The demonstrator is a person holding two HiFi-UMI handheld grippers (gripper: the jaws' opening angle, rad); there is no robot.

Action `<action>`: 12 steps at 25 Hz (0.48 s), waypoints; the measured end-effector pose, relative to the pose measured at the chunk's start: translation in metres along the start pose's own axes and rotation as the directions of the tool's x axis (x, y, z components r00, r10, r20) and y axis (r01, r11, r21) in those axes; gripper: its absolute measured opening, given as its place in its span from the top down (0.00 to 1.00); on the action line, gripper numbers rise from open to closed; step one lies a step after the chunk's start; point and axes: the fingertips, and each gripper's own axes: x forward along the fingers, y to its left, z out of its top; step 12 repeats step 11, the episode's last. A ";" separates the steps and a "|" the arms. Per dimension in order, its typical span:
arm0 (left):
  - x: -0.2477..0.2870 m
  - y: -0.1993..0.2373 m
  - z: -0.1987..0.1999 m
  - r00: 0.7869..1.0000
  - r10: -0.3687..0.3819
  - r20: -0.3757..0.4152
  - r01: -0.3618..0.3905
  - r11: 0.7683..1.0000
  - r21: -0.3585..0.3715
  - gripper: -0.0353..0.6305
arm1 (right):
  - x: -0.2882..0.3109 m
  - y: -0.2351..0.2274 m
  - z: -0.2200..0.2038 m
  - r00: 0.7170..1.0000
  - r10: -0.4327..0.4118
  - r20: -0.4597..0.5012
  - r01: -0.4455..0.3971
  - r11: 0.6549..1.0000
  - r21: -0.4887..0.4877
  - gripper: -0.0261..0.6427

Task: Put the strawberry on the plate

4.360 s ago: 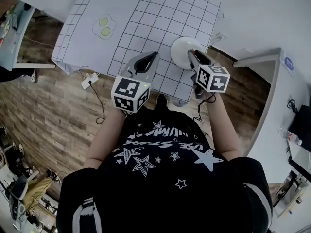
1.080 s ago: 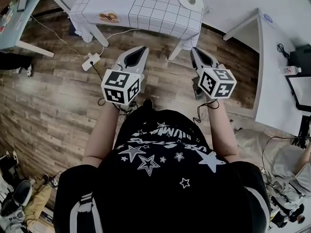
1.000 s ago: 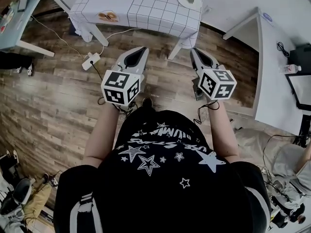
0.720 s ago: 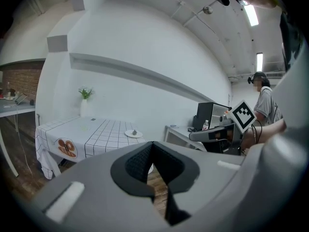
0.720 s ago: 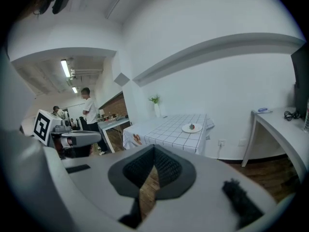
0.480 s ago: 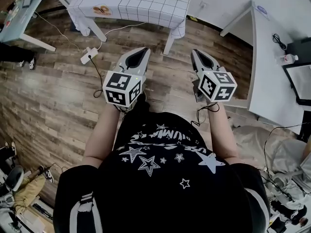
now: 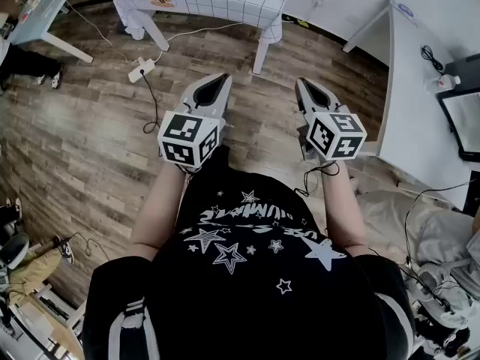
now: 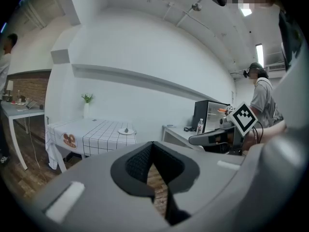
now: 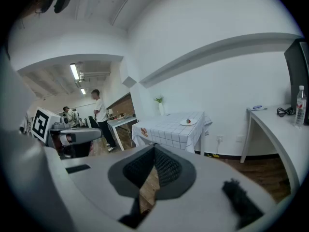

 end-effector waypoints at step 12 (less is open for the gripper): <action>-0.036 -0.034 -0.010 1.000 0.022 0.022 -0.022 1.000 0.004 0.94 | -0.036 0.028 -0.025 0.999 0.038 -0.011 -0.038 0.999 -0.014 0.94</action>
